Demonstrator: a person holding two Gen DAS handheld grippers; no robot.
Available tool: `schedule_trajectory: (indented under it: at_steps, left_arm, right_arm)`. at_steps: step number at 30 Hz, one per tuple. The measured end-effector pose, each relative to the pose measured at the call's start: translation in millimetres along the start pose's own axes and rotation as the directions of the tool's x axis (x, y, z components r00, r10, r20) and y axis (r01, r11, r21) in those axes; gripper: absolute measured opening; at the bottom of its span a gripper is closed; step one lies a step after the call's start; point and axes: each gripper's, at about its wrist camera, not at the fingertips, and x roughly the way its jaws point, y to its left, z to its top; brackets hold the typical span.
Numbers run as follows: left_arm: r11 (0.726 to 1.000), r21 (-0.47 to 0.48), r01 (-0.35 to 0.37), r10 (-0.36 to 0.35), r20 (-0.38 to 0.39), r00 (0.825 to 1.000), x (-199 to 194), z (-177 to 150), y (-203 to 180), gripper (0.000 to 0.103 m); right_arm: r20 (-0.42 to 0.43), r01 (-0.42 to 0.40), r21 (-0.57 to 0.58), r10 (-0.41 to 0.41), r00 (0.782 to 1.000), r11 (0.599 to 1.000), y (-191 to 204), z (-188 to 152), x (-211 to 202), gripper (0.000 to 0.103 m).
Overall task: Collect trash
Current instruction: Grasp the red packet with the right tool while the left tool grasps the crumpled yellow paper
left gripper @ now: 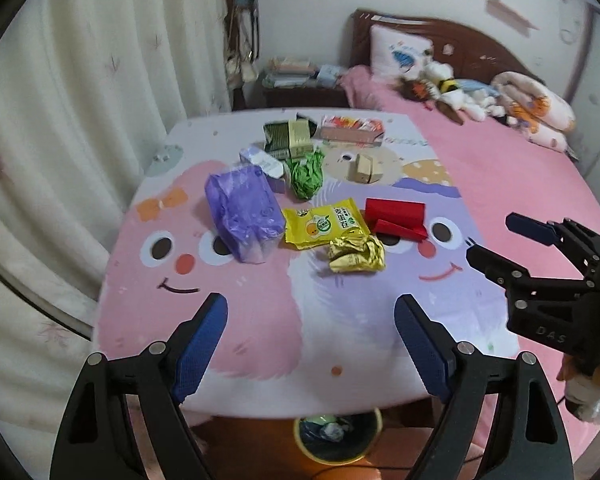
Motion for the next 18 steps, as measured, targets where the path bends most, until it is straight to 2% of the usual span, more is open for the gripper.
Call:
schedule_trajectory:
  at_steps: [6, 10, 15, 18]
  left_arm:
    - [0.994, -0.100, -0.053, 0.043, -0.096, 0.994, 74.9, 37.0, -19.6, 0.087]
    - [0.985, -0.151, -0.082, 0.057, -0.163, 0.985, 113.6, 46.8, -28.2, 0.087]
    - [0.979, -0.180, -0.100, 0.060, -0.217, 0.974, 143.0, 49.7, -36.5, 0.087]
    - [0.974, -0.206, -0.094, 0.041, -0.249, 0.968, 159.9, 50.6, -39.6, 0.087]
  right_arm:
    - [-0.078, -0.035, -0.202, 0.020, 0.997, 0.979, -33.5, 26.6, 89.4, 0.070]
    - [-0.145, -0.106, -0.363, 0.056, 0.988, 0.926, -35.9, 30.0, 148.8, 0.070]
    - [-0.233, -0.206, -0.467, 0.104, 0.967, 0.860, -30.0, 21.8, 197.2, 0.070]
    - [-0.250, -0.210, -0.533, 0.084, 0.965, 0.820, -23.1, 12.2, 217.9, 0.069]
